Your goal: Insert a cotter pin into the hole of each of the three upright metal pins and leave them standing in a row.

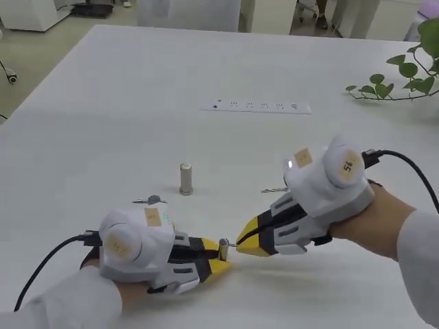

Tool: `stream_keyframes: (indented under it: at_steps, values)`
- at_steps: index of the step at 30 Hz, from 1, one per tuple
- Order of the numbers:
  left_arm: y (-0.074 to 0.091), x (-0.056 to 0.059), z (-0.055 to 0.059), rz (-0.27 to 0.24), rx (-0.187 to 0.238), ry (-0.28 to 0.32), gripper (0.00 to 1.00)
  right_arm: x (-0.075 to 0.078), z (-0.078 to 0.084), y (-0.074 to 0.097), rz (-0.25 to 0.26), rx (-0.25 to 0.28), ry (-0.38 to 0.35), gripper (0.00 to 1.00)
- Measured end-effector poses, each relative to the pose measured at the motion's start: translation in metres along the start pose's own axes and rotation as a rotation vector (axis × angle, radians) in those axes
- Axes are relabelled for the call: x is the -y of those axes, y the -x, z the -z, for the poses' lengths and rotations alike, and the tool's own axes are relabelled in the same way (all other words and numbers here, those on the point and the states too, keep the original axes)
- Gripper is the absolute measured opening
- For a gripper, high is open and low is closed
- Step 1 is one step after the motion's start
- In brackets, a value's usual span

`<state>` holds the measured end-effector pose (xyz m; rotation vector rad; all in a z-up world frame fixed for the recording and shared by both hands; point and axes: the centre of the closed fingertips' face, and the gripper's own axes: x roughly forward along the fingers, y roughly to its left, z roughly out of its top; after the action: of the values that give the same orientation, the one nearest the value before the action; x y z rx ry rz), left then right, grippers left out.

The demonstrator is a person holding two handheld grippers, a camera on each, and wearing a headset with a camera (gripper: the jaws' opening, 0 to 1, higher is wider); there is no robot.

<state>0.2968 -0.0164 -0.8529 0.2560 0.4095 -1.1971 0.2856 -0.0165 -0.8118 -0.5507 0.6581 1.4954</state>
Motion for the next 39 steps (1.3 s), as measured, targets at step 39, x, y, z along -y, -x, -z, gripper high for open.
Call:
stream_keyframes:
  at_steps: [39]
  values:
    - [-0.001,0.003,-0.001,0.004,0.002,0.002,0.06,-0.003,0.002,0.001,0.012,-0.055,-0.027,0.15]
